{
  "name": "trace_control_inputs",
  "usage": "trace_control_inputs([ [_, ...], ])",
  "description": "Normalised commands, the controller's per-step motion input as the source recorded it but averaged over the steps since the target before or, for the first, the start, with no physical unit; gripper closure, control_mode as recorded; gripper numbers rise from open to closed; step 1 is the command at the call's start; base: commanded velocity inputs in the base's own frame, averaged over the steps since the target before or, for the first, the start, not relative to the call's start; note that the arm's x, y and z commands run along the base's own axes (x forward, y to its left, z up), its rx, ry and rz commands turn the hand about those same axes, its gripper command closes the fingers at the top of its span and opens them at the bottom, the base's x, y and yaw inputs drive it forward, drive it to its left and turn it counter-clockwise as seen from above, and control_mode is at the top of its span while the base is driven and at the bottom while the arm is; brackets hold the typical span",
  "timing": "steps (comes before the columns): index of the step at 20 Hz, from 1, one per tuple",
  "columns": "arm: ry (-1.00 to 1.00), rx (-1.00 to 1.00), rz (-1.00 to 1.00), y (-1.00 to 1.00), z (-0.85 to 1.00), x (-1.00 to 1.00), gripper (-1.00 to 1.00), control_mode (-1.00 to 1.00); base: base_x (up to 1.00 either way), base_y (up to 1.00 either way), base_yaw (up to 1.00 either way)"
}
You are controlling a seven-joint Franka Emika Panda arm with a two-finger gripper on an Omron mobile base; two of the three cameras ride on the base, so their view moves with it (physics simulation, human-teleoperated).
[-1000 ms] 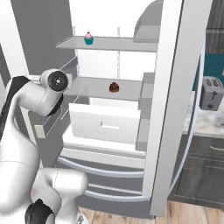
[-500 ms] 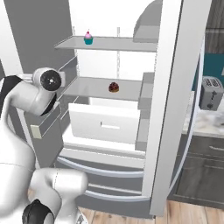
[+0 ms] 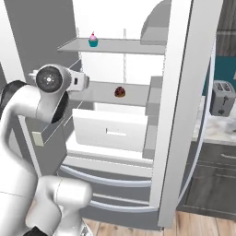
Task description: Take the cupcake and cake from the fridge and place them on the empty tray on the dining counter.
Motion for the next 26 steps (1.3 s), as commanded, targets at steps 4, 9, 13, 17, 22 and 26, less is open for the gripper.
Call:
trace_control_inputs([
  [4, 0.28, -0.14, -0.29, -0.63, 0.0, 0.0, -1.0, -1.0, 0.0, 0.0, 0.0],
  [9, 0.15, -0.08, -0.11, -0.27, -0.1, -0.14, -1.0, -1.0, 0.0, 0.0, 0.0],
  [13, 0.02, -0.01, 0.03, 0.0, -0.18, -0.27, -1.0, -1.0, 0.0, 0.0, 0.0],
  [17, 0.0, 0.0, 0.16, 0.0, -0.14, -0.22, -1.0, -1.0, 0.0, 0.0, 0.0],
  [22, -0.01, 0.0, 0.21, 0.01, -0.06, -0.13, -1.0, -1.0, 0.0, 0.0, 0.0],
  [26, 0.0, -0.05, 0.1, 0.14, -0.1, 0.0, -1.0, 1.0, 0.0, 0.04, 0.02],
])
